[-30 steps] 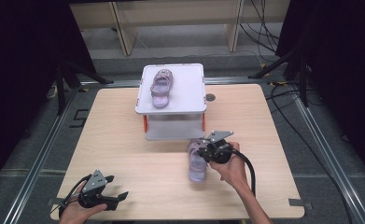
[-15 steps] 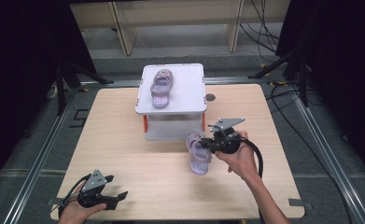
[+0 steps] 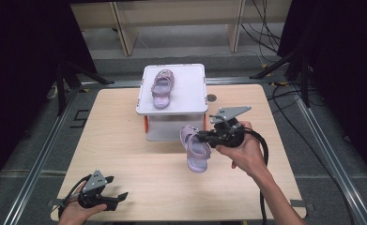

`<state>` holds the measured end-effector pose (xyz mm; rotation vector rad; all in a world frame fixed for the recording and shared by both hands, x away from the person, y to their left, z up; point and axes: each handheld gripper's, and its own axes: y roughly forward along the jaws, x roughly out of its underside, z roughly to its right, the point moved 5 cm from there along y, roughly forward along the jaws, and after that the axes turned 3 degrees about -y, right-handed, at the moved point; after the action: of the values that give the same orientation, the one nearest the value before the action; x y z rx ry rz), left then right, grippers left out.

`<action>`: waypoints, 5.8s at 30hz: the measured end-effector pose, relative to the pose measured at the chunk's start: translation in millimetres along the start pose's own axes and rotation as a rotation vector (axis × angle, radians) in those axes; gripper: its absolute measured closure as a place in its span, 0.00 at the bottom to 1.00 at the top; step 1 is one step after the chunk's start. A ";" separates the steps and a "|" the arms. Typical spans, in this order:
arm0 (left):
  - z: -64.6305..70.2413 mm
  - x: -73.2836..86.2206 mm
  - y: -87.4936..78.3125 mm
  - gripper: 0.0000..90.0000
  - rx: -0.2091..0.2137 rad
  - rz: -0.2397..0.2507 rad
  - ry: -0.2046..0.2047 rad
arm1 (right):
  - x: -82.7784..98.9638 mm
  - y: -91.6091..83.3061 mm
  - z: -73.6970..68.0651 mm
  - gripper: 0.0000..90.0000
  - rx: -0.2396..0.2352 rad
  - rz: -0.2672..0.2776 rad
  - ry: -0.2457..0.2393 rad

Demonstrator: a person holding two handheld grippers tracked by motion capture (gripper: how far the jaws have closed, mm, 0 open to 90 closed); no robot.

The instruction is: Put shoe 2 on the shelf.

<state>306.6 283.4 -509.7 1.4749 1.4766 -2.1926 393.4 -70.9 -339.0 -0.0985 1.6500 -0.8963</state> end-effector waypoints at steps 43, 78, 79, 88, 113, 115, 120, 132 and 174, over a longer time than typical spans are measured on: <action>1.7 0.8 -1.0 0.18 0.012 0.007 -0.023 | -122.0 46.6 107.6 0.94 0.198 0.010 -0.044; 6.0 2.0 1.1 0.18 0.025 0.000 -0.017 | -120.8 110.7 141.6 0.91 0.275 -0.077 -0.128; 4.7 2.1 0.5 0.18 0.019 -0.012 -0.002 | -120.5 111.7 140.3 0.91 0.272 -0.076 -0.128; 3.9 2.1 1.4 0.18 0.018 -0.011 0.013 | -117.7 108.3 140.4 0.90 0.254 -0.073 -0.151; 2.9 3.3 1.9 0.18 0.020 -0.033 0.031 | -116.4 92.0 138.8 0.71 0.204 0.035 -0.084; 3.5 3.1 3.4 0.18 0.020 -0.019 0.026 | -115.6 85.0 136.3 0.70 0.197 0.030 -0.069; 5.4 4.3 2.7 0.18 0.017 -0.038 0.002 | -110.6 67.3 131.2 0.69 0.191 0.054 -0.046; 3.5 3.6 2.8 0.18 0.006 -0.034 0.012 | -84.0 30.9 104.5 0.69 0.137 0.046 -0.018; 1.8 5.2 5.8 0.19 -0.001 -0.034 0.001 | 88.2 51.2 -9.8 0.38 0.045 -0.004 0.100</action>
<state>305.9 281.1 -517.3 1.4614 1.5140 -2.2099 378.5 -75.5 -440.3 -0.0270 1.7213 -0.9541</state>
